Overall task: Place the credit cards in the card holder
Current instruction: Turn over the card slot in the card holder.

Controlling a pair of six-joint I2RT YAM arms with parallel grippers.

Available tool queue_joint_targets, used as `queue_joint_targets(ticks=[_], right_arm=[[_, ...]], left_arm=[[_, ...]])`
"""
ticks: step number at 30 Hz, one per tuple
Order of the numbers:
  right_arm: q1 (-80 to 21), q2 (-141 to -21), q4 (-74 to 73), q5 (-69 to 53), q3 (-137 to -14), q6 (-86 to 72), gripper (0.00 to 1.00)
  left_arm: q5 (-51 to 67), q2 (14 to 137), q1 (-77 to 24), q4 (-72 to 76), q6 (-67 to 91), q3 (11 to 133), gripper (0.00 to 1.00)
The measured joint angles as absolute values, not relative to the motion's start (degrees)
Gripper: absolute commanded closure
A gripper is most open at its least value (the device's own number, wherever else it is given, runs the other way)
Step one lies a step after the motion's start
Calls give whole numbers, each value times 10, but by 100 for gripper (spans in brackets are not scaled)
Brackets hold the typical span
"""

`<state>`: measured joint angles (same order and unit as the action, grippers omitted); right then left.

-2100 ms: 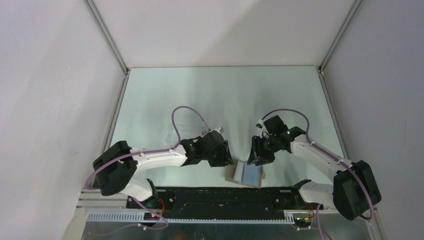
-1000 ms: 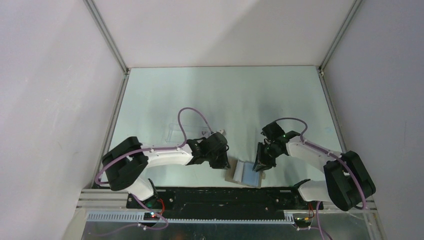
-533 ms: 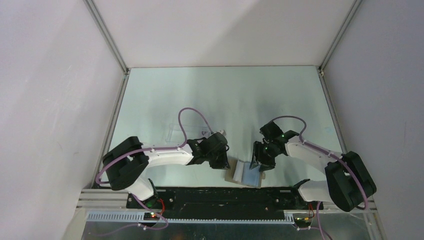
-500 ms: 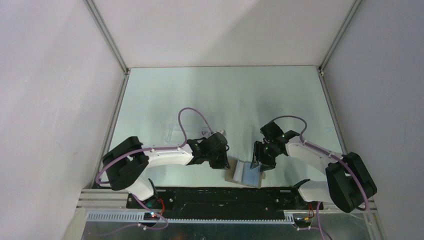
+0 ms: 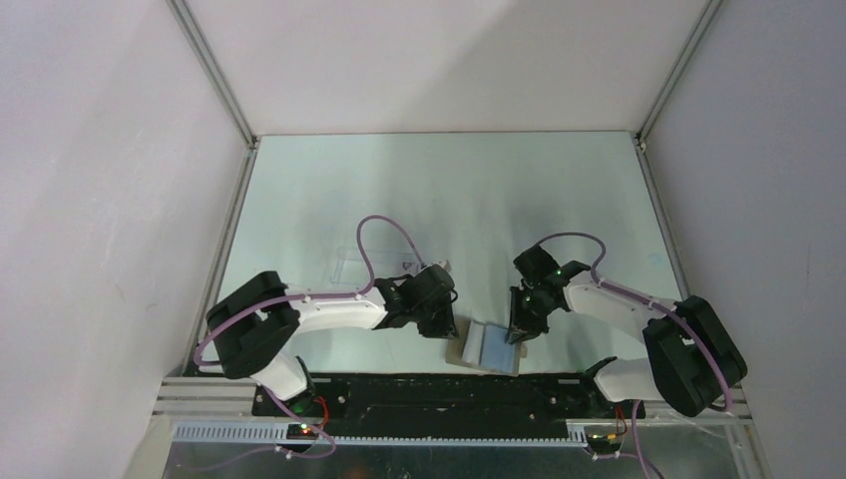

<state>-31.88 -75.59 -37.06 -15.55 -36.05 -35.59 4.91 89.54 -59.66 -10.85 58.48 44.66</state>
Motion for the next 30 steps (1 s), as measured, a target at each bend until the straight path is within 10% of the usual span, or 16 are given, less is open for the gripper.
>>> queue_joint_targets(ticks=[30], right_arm=[[-376,-792,-322,-250,-413,-382,98]], left_arm=[[53,905,-597,-109,585,447,86]])
